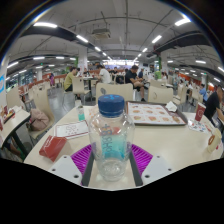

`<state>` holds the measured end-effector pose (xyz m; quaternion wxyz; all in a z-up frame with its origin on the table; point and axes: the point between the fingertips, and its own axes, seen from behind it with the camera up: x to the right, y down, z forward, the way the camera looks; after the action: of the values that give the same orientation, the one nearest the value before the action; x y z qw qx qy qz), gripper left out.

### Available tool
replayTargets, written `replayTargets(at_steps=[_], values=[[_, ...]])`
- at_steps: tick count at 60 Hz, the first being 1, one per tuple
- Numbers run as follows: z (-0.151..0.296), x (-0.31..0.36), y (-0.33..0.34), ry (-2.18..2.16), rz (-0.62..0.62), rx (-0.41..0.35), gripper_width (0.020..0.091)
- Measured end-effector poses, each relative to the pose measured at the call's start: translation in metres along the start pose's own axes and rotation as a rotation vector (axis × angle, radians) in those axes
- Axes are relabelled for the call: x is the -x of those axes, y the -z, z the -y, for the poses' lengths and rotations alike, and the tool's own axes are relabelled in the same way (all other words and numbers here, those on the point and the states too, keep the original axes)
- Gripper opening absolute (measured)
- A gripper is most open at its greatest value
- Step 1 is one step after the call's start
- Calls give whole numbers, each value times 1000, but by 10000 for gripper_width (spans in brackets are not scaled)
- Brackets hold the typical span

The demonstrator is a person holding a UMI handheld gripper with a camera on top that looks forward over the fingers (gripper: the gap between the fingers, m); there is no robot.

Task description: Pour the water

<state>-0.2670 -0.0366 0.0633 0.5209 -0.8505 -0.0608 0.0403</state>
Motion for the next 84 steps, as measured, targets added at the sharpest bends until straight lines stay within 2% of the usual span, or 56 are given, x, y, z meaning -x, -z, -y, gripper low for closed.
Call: replayTargets(at_steps=[1, 6, 16, 20, 23, 31, 43, 54, 66, 77, 84], values=[[0, 0, -2, 8, -2, -6, 592], [4, 1, -5, 21, 2, -31, 562], [6, 1, -11, 35, -7, -15, 401], [7, 0, -10, 52, -10, -1, 376], [8, -1, -8, 35, -10, 12, 375], [39, -16, 12, -24, 5, -19, 376], [129, -77, 63, -392, 166, -121, 375], [184, -176, 99, -973, 334, -145, 374], [171, -299, 91, -1578, 476, -166, 375], [126, -372, 85, -1914, 497, -150, 372], [104, -390, 68, -1982, 492, -120, 373]])
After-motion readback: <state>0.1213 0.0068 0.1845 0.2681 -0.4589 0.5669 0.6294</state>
